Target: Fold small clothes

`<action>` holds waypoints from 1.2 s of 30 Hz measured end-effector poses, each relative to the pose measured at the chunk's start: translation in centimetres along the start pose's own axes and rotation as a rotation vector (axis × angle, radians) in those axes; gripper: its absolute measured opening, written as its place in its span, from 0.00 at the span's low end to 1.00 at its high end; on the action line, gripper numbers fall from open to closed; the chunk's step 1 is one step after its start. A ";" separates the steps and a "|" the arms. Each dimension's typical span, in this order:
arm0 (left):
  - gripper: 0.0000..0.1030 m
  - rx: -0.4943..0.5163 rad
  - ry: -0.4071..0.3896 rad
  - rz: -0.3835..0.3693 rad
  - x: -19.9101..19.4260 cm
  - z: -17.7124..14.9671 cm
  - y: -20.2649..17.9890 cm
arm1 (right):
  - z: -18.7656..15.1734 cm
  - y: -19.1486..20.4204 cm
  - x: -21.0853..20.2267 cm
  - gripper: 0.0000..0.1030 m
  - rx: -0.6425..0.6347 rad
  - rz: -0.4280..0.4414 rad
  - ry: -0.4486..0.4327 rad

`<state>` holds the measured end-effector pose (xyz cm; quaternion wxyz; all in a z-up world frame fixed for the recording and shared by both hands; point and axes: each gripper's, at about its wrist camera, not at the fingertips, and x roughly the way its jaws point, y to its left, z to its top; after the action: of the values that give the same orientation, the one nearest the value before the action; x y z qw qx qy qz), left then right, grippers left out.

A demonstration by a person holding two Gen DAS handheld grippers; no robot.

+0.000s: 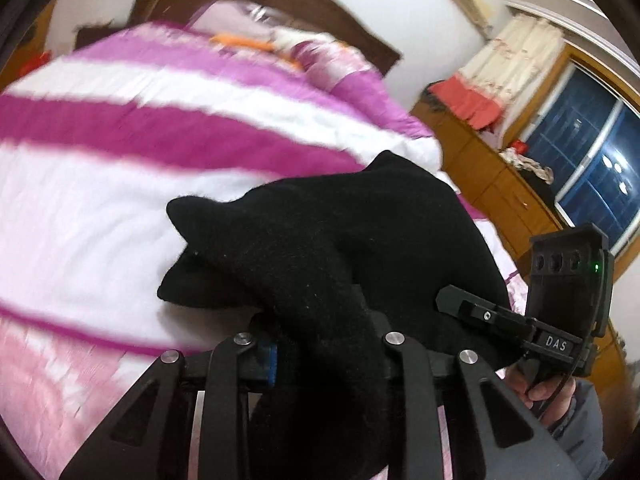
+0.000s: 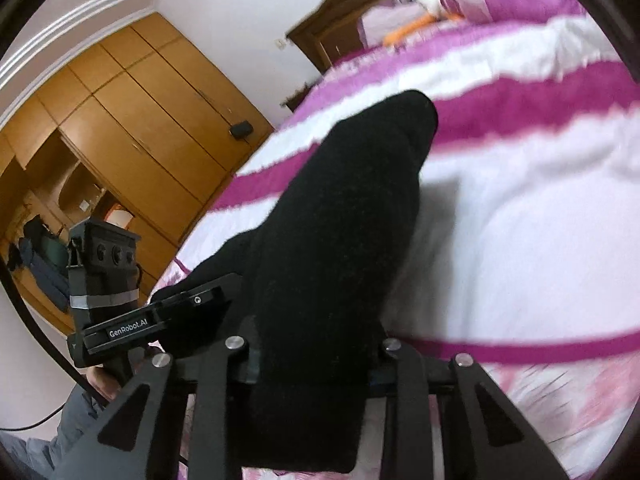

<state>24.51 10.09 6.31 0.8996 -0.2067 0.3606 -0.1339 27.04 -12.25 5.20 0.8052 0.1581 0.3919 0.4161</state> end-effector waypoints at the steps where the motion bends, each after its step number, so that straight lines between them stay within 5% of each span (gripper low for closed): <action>1: 0.09 0.029 -0.014 -0.007 0.8 1.0 -1.7 | 0.6 -0.3 -1.0 0.29 -0.002 -0.006 -0.019; 4: 0.09 0.076 -0.025 -0.009 2.6 2.8 -3.8 | 2.5 -3.4 -4.0 0.30 0.041 0.007 -0.063; 8: 0.11 0.040 0.060 0.000 8.4 1.9 -4.3 | 2.6 -9.6 -4.4 0.35 0.189 0.003 -0.043; 11: 0.13 0.052 0.149 0.069 12.2 -0.9 -3.3 | 1.4 -13.8 -2.8 0.60 0.266 -0.118 0.055; 15: 0.18 0.092 0.100 0.068 10.6 -2.0 -3.4 | 0.3 -15.8 -4.6 0.67 0.356 -0.046 0.019; 17: 0.18 0.068 0.107 0.060 9.4 -1.5 -2.8 | 0.2 -15.3 -5.5 0.76 0.347 -0.070 -0.019; 22: 0.27 0.017 0.107 0.088 6.5 -1.5 -2.0 | -0.9 -14.3 -6.8 0.77 0.366 -0.127 -0.035; 25: 0.40 0.039 0.060 0.158 5.1 -2.0 -3.0 | -2.1 -12.5 -8.5 0.77 0.279 -0.242 -0.063; 28: 0.42 0.096 0.054 0.254 4.9 -2.0 -3.9 | -2.6 -8.7 -9.8 0.78 0.087 -0.423 -0.115; 32: 0.48 0.147 0.019 0.238 4.3 -2.1 -5.9 | -4.2 -4.4 -12.2 0.96 -0.115 -0.438 -0.288; 36: 0.70 0.277 -0.117 0.204 3.1 -3.4 -8.6 | -5.3 -2.5 -11.8 1.00 -0.209 -0.455 -0.301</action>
<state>23.53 0.39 6.23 0.9478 -0.0506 0.3050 -0.0781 20.26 -23.52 6.29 0.9388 0.0423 0.2482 0.2350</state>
